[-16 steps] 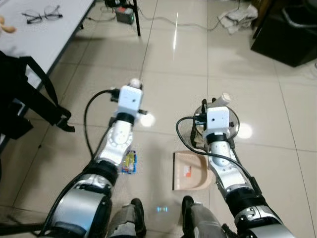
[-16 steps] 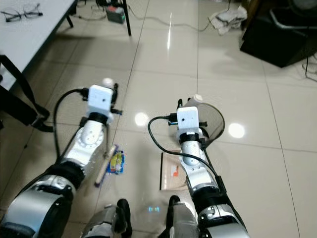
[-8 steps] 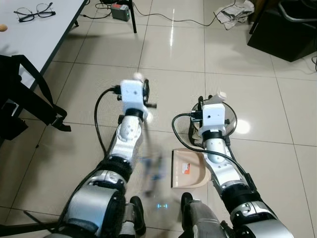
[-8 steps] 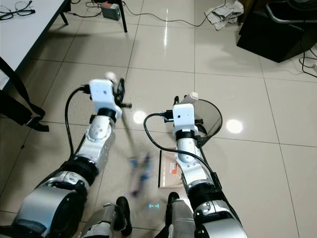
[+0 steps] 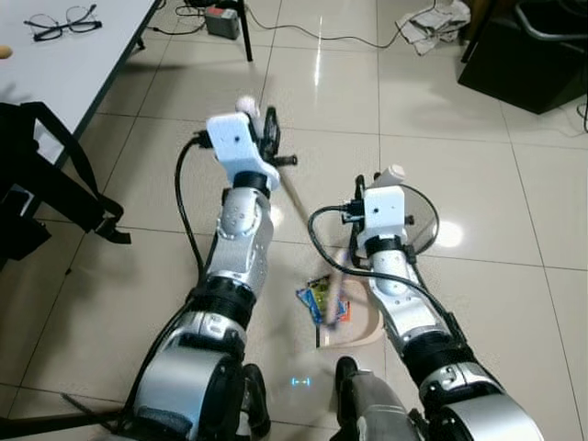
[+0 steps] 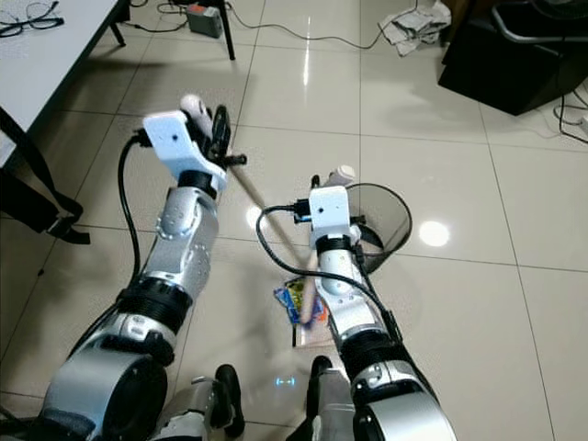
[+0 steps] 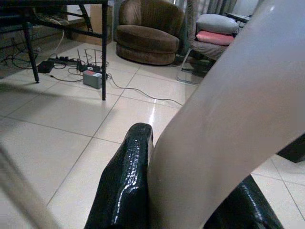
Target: Sweep floor
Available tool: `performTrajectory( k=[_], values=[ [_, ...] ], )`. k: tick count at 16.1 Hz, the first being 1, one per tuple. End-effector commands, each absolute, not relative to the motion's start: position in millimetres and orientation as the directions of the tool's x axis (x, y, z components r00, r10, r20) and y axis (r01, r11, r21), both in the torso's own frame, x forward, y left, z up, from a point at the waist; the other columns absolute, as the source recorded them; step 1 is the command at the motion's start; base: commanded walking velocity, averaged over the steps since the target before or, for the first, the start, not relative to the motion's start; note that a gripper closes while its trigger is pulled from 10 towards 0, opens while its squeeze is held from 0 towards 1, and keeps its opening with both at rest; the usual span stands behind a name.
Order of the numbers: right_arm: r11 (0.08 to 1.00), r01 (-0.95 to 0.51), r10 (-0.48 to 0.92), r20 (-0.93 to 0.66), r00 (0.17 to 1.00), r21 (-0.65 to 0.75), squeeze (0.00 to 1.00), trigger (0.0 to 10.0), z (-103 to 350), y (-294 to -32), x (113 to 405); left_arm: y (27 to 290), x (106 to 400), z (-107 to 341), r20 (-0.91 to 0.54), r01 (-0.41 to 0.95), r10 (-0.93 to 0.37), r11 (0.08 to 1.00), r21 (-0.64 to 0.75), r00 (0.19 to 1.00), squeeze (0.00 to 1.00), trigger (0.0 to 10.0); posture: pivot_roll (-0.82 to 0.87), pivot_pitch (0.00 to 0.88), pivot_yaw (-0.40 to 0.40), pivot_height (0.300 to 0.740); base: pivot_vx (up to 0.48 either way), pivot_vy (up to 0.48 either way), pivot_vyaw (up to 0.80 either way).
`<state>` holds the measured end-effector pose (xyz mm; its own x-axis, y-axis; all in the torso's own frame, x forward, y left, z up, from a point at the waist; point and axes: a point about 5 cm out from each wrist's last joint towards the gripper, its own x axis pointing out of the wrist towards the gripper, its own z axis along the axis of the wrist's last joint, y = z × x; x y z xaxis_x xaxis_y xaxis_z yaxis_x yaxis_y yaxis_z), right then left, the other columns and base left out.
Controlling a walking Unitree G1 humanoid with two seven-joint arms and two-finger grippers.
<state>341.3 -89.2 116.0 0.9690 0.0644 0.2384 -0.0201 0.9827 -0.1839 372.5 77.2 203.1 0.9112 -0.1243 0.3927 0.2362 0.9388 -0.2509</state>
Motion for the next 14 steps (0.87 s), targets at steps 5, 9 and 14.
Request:
performTrajectory(
  k=[5, 9, 14],
  values=[
    [0.986, -0.05, 0.074, 0.152, 0.986, -0.157, 0.0, 10.0, 93.8, -85.9, 331.8, 87.4, 365.3, 221.0, 0.514, 0.282, -0.228, 0.959, -0.029, 0.827, 0.0, 10.0, -0.07, 0.293, 0.059, 0.74, 0.0, 0.0, 0.0],
    [0.987, -0.051, 0.073, 0.146, 0.987, -0.153, 0.0, 10.0, 90.0, -85.5, 328.5, 98.3, 363.0, 197.3, 0.447, 0.225, -0.277, 0.96, 0.167, 0.851, 0.0, 10.0, -0.08, 0.302, 0.064, 0.74, 0.0, 0.0, 0.0],
    [0.99, -0.047, 0.067, 0.149, 0.987, -0.135, 0.0, 10.0, 90.2, -81.2, 325.9, 104.4, 355.4, 146.2, 0.319, 0.154, -0.208, 0.971, 0.184, 0.925, 0.0, 10.0, -0.11, 0.305, 0.054, 0.74, 0.0, 0.0, 0.0]
  ],
)
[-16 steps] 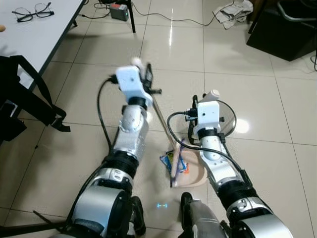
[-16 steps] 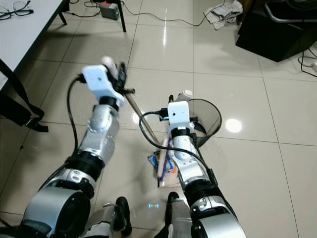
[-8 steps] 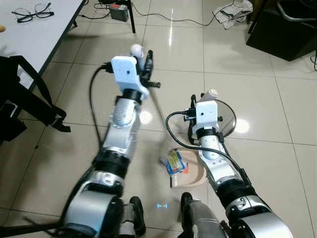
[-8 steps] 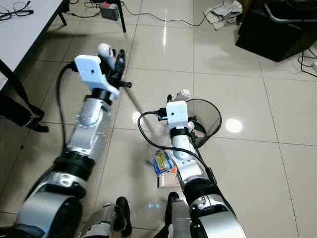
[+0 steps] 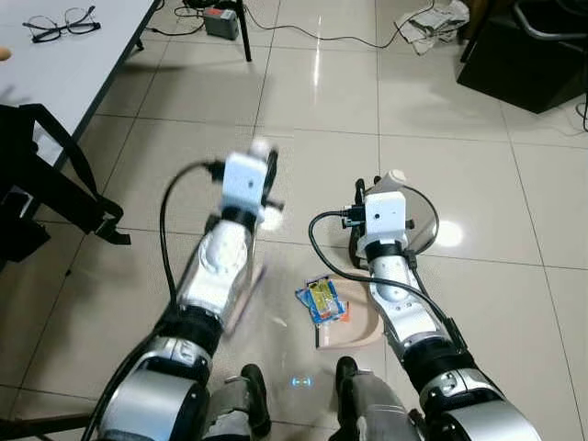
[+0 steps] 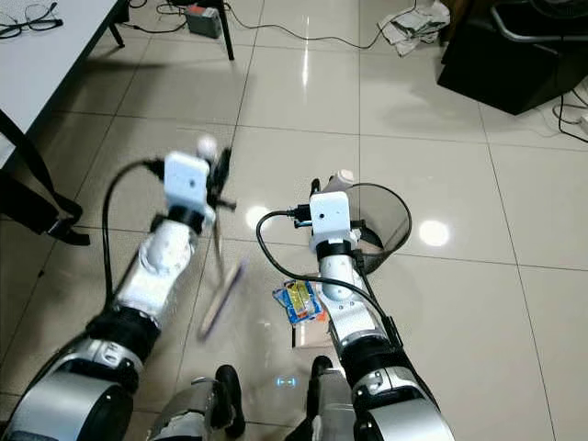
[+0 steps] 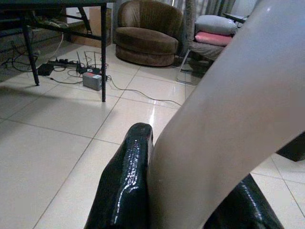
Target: Sweep floor
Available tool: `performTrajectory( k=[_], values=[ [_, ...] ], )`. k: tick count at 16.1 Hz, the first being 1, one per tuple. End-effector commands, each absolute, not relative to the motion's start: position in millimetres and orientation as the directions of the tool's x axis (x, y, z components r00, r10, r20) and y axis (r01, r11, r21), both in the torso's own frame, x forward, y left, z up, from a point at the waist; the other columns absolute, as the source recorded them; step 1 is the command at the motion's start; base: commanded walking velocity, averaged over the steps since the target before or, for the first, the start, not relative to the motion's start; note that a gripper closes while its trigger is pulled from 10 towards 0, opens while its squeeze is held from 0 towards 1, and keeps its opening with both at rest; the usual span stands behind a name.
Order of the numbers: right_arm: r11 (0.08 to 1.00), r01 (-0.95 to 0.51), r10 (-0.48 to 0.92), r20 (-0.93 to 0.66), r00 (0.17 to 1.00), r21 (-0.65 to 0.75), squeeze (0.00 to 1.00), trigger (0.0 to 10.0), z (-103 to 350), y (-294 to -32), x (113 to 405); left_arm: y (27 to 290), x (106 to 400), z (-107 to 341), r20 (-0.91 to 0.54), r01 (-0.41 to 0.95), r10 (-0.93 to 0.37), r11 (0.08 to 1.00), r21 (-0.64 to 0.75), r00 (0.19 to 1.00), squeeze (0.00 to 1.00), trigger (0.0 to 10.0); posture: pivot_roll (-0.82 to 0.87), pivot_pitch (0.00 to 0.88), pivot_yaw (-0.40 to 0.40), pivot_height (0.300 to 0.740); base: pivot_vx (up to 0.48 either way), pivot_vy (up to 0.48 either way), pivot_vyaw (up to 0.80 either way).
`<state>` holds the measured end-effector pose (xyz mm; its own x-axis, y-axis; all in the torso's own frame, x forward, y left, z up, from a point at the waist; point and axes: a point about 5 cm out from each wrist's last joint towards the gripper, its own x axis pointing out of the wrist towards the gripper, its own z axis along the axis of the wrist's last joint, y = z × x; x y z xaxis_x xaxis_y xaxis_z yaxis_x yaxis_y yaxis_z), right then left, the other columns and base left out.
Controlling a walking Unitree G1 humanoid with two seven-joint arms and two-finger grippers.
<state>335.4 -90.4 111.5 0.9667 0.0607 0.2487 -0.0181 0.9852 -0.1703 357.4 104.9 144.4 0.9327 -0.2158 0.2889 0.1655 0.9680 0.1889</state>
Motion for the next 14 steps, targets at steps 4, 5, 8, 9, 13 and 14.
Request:
performTrajectory(
  k=[4, 5, 8, 9, 13, 14],
  values=[
    [0.99, -0.06, 0.079, 0.153, 0.985, -0.129, 0.0, 10.0, 92.4, -76.8, 324.2, 105.7, 354.9, 128.7, 0.254, 0.063, -0.077, 0.996, 0.064, 0.964, 0.0, 10.0, -0.17, 0.316, 0.018, 0.74, 0.0, 0.0, 0.0],
    [0.989, -0.065, 0.085, 0.151, 0.985, -0.133, 0.0, 10.0, 91.7, -77.8, 323.5, 103.9, 354.6, 126.2, 0.241, 0.053, -0.057, 0.998, 0.024, 0.969, 0.0, 10.0, -0.17, 0.316, 0.018, 0.74, 0.0, 0.0, 0.0],
    [0.989, -0.067, 0.086, 0.14, 0.986, -0.135, 0.0, 10.0, 89.5, -78.9, 323.7, 104.4, 355.0, 132.5, 0.276, 0.038, -0.015, 0.996, -0.078, 0.961, 0.0, 10.0, -0.15, 0.315, 0.02, 0.74, 0.0, 0.0, 0.0],
    [0.989, -0.067, 0.086, 0.139, 0.987, -0.133, 0.0, 10.0, 90.2, -78.3, 324.6, 105.8, 355.7, 133.4, 0.276, 0.04, -0.013, 0.995, -0.094, 0.961, 0.0, 10.0, -0.15, 0.315, 0.02, 0.74, 0.0, 0.0, 0.0],
    [0.989, -0.066, 0.083, 0.13, 0.988, -0.129, 0.0, 10.0, 90.7, -78.0, 326.5, 93.3, 354.3, 143.9, 0.32, 0.144, -0.065, 0.963, -0.229, 0.945, 0.0, 10.0, -0.13, 0.302, 0.026, 0.74, 0.0, 0.0, 0.0],
    [0.99, -0.066, 0.083, 0.128, 0.988, -0.128, 0.0, 10.0, 90.5, -77.9, 327.1, 90.3, 353.5, 146.9, 0.334, 0.168, -0.079, 0.954, -0.248, 0.939, 0.0, 10.0, -0.13, 0.3, 0.029, 0.74, 0.0, 0.0, 0.0]
  ],
)
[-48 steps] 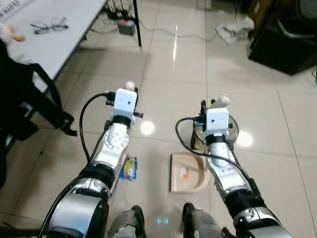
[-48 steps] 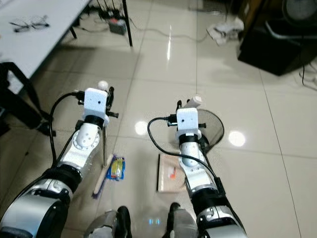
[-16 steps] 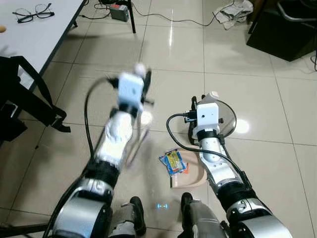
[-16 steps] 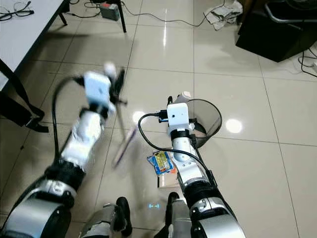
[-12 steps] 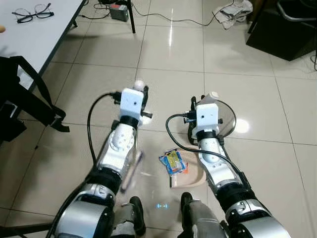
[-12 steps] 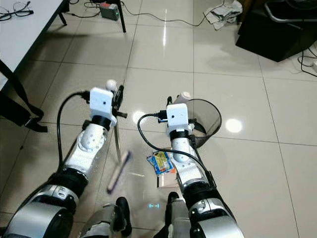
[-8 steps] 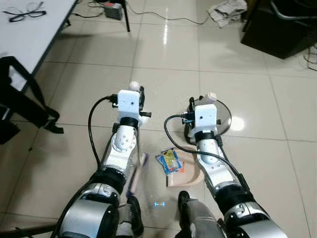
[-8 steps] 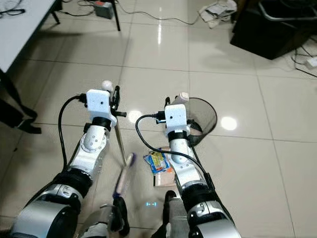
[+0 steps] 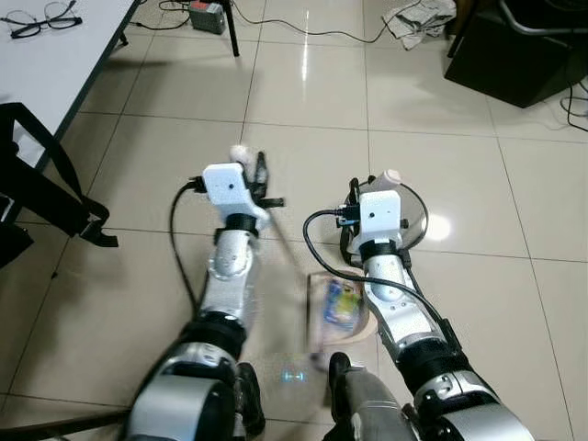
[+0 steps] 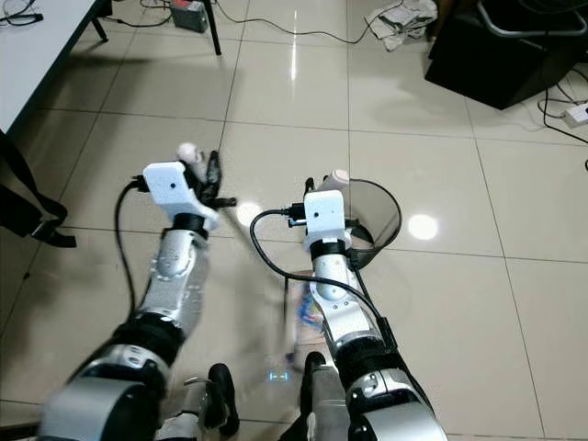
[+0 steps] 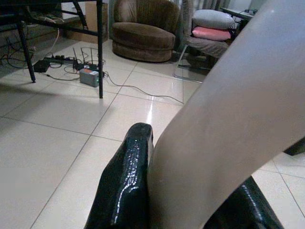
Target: Sweep floor
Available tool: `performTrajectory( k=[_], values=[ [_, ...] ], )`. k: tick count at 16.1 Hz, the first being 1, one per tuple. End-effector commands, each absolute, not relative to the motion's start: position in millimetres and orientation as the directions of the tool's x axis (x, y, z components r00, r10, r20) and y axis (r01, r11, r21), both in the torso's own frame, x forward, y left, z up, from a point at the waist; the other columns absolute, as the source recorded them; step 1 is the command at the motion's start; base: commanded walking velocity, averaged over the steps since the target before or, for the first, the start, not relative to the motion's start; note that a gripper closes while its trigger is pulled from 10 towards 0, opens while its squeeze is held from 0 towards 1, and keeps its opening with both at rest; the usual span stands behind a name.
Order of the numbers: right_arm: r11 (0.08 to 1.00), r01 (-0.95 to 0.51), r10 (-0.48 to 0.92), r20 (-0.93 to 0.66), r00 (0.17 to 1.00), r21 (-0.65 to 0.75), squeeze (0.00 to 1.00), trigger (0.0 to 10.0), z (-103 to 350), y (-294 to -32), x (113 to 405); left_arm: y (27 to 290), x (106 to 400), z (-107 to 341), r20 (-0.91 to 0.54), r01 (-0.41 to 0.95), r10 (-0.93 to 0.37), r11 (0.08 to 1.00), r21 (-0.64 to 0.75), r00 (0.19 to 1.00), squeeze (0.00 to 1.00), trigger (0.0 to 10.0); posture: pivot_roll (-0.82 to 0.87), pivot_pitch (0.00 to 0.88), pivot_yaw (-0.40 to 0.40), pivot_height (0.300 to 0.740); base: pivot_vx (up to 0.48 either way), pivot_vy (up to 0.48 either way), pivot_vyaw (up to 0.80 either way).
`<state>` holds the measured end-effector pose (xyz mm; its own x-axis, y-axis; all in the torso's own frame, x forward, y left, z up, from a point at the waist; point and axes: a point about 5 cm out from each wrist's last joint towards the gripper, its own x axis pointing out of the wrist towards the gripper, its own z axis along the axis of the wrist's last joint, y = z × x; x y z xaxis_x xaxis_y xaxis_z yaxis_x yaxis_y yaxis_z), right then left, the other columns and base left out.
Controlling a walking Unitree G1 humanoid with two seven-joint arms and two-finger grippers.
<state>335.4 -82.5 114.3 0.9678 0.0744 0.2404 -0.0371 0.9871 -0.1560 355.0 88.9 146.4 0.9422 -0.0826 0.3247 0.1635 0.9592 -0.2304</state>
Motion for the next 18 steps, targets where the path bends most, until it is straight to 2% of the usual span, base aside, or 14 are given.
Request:
performTrajectory(
  k=[1, 3, 9, 15, 18],
  values=[
    [0.99, -0.066, 0.082, 0.127, 0.989, -0.126, 0.0, 10.0, 90.7, -77.7, 327.7, 88.4, 353.1, 150.4, 0.347, 0.187, -0.086, 0.945, -0.269, 0.934, 0.0, 10.0, -0.13, 0.294, 0.031, 0.74, 0.0, 0.0, 0.0],
    [0.99, -0.063, 0.079, 0.124, 0.989, -0.124, 0.0, 10.0, 91.3, -78.2, 329.3, 85.5, 351.9, 155.3, 0.367, 0.233, -0.119, 0.931, -0.283, 0.922, 0.0, 10.0, -0.12, 0.279, 0.034, 0.74, 0.0, 0.0, 0.0],
    [0.999, -0.039, 0.045, 0.184, 0.982, -0.035, 0.0, 10.0, 109.1, -85.6, 336.8, 93.2, 350.7, 155.2, 0.366, 0.314, -0.257, 0.944, -0.104, 0.894, 0.0, 10.0, -0.1, 0.215, 0.044, 0.74, 0.0, 0.0, 0.0],
    [0.996, -0.067, 0.052, 0.251, 0.967, 0.052, 0.0, 10.0, 129.3, -93.5, 336.9, 120.7, 362.3, 186.0, 0.401, 0.332, -0.294, 0.943, -0.027, 0.868, 0.0, 10.0, -0.07, 0.123, 0.068, 0.74, 0.0, 0.0, 0.0],
    [0.995, -0.076, 0.055, 0.266, 0.962, 0.071, 0.0, 10.0, 135.9, -97.0, 336.6, 148.6, 369.0, 213.1, 0.43, 0.322, -0.301, 0.946, 0.025, 0.851, 0.0, 10.0, -0.06, 0.083, 0.08, 0.74, 0.0, 0.0, 0.0]
  ],
)
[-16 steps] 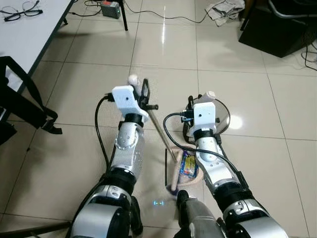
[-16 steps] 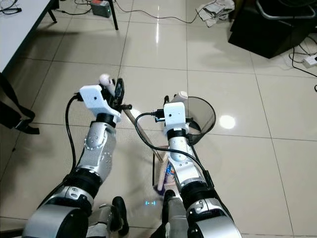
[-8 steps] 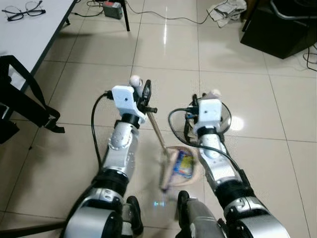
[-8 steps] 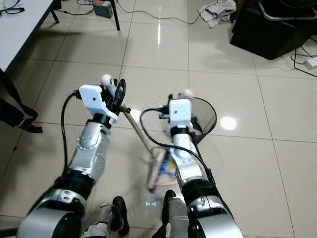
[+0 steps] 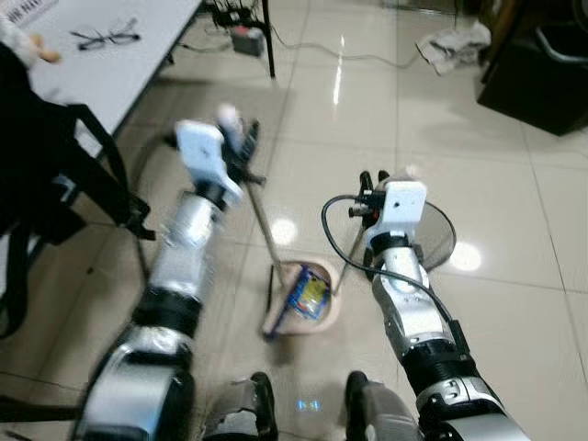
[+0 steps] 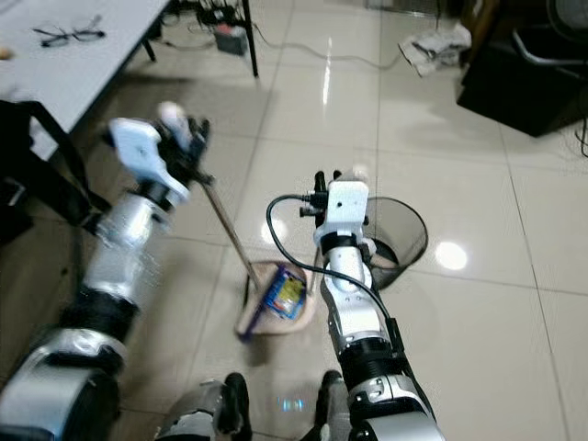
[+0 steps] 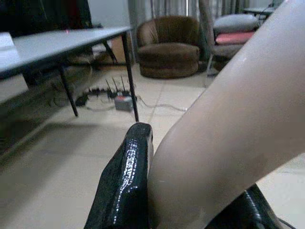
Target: Sweep floor
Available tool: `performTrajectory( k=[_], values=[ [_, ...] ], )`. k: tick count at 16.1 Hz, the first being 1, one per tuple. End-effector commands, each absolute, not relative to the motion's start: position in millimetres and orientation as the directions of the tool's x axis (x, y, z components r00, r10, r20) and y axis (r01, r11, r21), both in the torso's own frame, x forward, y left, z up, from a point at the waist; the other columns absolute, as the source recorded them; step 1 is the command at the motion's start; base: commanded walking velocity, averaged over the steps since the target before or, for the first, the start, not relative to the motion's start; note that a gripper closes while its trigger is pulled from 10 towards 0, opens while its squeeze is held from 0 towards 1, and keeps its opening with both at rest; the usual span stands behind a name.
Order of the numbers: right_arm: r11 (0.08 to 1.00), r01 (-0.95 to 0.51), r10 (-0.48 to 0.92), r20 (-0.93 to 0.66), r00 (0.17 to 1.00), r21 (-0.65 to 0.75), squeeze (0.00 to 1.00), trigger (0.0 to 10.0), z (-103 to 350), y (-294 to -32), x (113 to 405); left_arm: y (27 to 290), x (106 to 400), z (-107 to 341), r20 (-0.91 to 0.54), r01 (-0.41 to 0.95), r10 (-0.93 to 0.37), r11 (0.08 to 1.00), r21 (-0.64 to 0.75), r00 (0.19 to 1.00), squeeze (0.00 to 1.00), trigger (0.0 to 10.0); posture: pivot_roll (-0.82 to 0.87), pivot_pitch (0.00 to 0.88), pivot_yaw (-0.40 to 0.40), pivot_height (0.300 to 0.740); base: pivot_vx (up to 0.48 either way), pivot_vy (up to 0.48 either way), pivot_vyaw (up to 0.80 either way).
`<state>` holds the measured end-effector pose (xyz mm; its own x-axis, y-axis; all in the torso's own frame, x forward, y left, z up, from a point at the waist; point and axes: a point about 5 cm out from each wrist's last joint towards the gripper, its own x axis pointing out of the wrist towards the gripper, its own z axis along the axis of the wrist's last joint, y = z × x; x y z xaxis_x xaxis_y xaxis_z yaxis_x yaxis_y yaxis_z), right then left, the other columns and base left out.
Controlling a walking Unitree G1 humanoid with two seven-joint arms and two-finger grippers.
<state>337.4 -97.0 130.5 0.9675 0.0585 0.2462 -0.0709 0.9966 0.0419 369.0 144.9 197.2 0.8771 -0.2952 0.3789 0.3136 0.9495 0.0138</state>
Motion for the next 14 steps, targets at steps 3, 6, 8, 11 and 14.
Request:
performTrajectory(
  k=[3, 6, 8, 11, 14],
  values=[
    [0.993, -0.071, 0.042, 0.278, 0.96, 0.097, 0.0, 10.0, 142.9, -100.9, 338.2, 176.3, 372.9, 227.9, 0.433, 0.292, -0.289, 0.954, 0.061, 0.854, 0.0, 10.0, -0.05, 0.05, 0.085, 0.74, 0.0, 0.0, 0.0],
    [0.989, -0.071, 0.033, 0.272, 0.962, 0.131, 0.0, 10.0, 149.2, -106.8, 340.1, 208.5, 375.7, 243.4, 0.433, 0.227, -0.22, 0.973, 0.035, 0.874, 0.0, 10.0, -0.05, 0.018, 0.084, 0.74, 0.0, 0.0, 0.0],
    [0.987, -0.073, 0.032, 0.273, 0.962, 0.141, 0.0, 10.0, 154.6, -110.9, 340.8, 218.8, 375.1, 246.3, 0.426, 0.203, -0.197, 0.979, 0.03, 0.883, 0.0, 10.0, -0.05, 0.003, 0.082, 0.74, 0.0, 0.0, 0.0],
    [0.987, -0.075, 0.036, 0.258, 0.965, 0.143, 0.0, 10.0, 162.9, -116.8, 340.8, 233.2, 371.5, 251.8, 0.435, 0.17, -0.146, 0.985, -0.017, 0.889, 0.0, 10.0, -0.05, 0.0, 0.082, 0.74, 0.0, 0.0, 0.0],
    [0.987, -0.073, 0.035, 0.252, 0.967, 0.141, 0.0, 10.0, 181.0, -126.6, 339.2, 250.1, 365.2, 253.9, 0.403, 0.075, -0.121, 0.989, 0.126, 0.907, 0.0, 10.0, -0.05, 0.0, 0.081, 0.74, 0.0, 0.0, 0.0]
  ],
)
